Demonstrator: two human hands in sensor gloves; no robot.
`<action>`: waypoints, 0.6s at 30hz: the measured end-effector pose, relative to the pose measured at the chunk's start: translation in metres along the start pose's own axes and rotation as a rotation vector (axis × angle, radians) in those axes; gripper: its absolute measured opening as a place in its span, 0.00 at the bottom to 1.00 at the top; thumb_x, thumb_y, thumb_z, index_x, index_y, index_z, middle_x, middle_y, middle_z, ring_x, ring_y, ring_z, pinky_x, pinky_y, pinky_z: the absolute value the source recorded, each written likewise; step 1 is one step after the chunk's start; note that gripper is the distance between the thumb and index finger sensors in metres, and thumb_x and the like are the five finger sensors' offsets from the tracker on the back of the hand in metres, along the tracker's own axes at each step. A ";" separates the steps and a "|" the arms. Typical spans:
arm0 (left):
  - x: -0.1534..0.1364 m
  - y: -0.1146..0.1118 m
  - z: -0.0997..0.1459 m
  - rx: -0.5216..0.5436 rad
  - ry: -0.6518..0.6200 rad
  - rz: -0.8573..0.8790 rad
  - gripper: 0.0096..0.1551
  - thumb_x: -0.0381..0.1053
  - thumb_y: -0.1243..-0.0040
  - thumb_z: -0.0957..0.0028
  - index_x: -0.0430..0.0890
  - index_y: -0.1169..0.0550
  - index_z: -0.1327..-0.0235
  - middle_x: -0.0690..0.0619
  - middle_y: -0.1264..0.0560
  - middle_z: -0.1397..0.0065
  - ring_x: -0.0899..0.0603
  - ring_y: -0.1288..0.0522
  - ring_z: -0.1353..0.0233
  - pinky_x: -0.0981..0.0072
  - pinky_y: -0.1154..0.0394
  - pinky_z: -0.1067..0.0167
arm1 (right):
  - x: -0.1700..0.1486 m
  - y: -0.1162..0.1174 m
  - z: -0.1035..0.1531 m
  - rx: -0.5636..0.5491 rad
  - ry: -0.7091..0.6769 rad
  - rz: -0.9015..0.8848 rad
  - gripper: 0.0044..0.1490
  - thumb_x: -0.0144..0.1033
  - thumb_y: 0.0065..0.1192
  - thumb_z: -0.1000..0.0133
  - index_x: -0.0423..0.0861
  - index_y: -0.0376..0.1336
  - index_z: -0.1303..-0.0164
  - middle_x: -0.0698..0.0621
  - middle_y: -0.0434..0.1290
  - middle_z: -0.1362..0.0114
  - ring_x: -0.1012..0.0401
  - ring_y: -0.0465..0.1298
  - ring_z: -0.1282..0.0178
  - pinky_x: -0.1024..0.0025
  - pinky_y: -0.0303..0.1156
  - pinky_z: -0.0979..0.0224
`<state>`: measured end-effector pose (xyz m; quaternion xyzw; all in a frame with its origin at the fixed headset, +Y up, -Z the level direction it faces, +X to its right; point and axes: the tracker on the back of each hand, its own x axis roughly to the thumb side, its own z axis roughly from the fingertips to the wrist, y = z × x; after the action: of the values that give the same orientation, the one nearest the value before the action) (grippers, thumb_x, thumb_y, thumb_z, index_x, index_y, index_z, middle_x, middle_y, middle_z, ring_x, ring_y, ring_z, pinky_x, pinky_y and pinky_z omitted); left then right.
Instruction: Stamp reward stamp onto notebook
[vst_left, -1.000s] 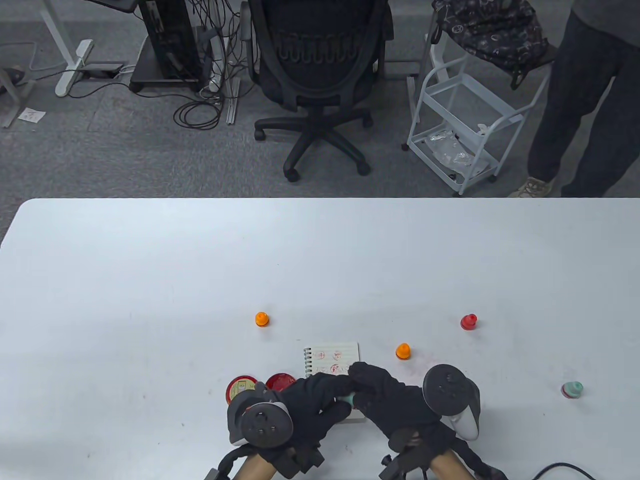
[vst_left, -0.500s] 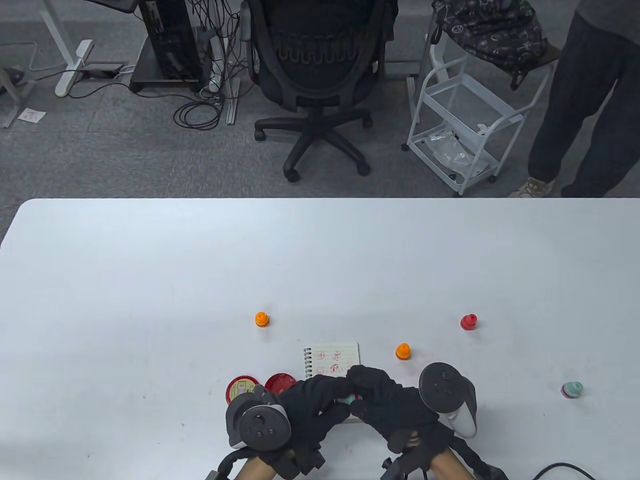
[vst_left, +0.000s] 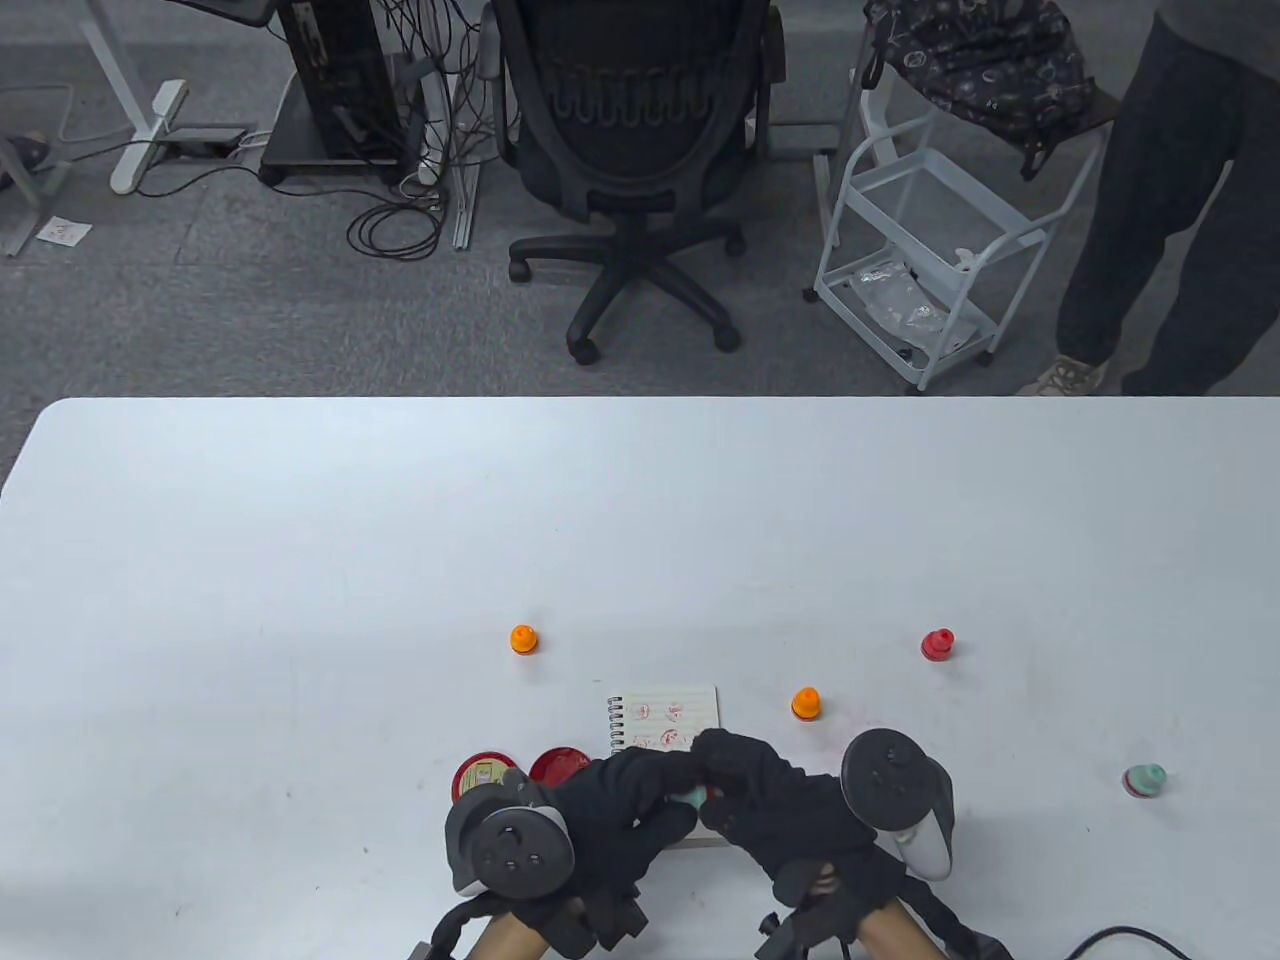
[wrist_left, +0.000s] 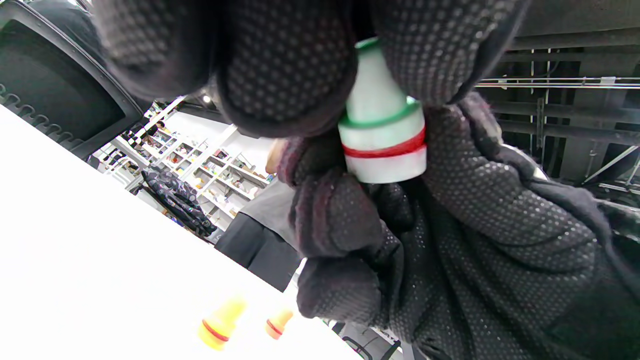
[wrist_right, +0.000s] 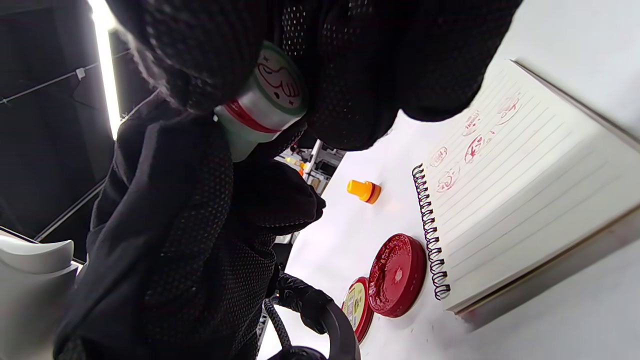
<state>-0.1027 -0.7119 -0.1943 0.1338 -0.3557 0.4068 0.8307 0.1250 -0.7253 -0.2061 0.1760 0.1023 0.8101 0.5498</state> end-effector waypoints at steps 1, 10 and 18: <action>0.000 0.000 0.000 0.001 0.001 0.000 0.27 0.49 0.33 0.48 0.42 0.23 0.38 0.46 0.19 0.39 0.47 0.17 0.56 0.53 0.20 0.53 | 0.000 0.000 0.000 -0.001 0.001 0.001 0.40 0.42 0.68 0.55 0.49 0.57 0.32 0.47 0.70 0.32 0.54 0.81 0.41 0.56 0.78 0.37; -0.010 0.018 0.002 0.042 0.033 -0.026 0.27 0.49 0.33 0.48 0.42 0.23 0.37 0.46 0.20 0.39 0.46 0.17 0.56 0.52 0.20 0.52 | -0.007 -0.010 -0.001 -0.032 0.029 0.034 0.38 0.39 0.68 0.54 0.51 0.59 0.32 0.48 0.69 0.31 0.54 0.80 0.40 0.56 0.77 0.36; -0.019 0.036 0.003 0.024 0.043 -0.159 0.27 0.49 0.34 0.48 0.42 0.23 0.37 0.46 0.20 0.39 0.45 0.17 0.55 0.51 0.21 0.51 | -0.009 -0.023 -0.002 -0.057 0.058 0.209 0.28 0.39 0.69 0.54 0.53 0.68 0.42 0.48 0.67 0.30 0.53 0.77 0.39 0.56 0.74 0.35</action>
<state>-0.1395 -0.7016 -0.2079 0.1628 -0.3211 0.3466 0.8662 0.1474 -0.7246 -0.2175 0.1464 0.0759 0.8704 0.4639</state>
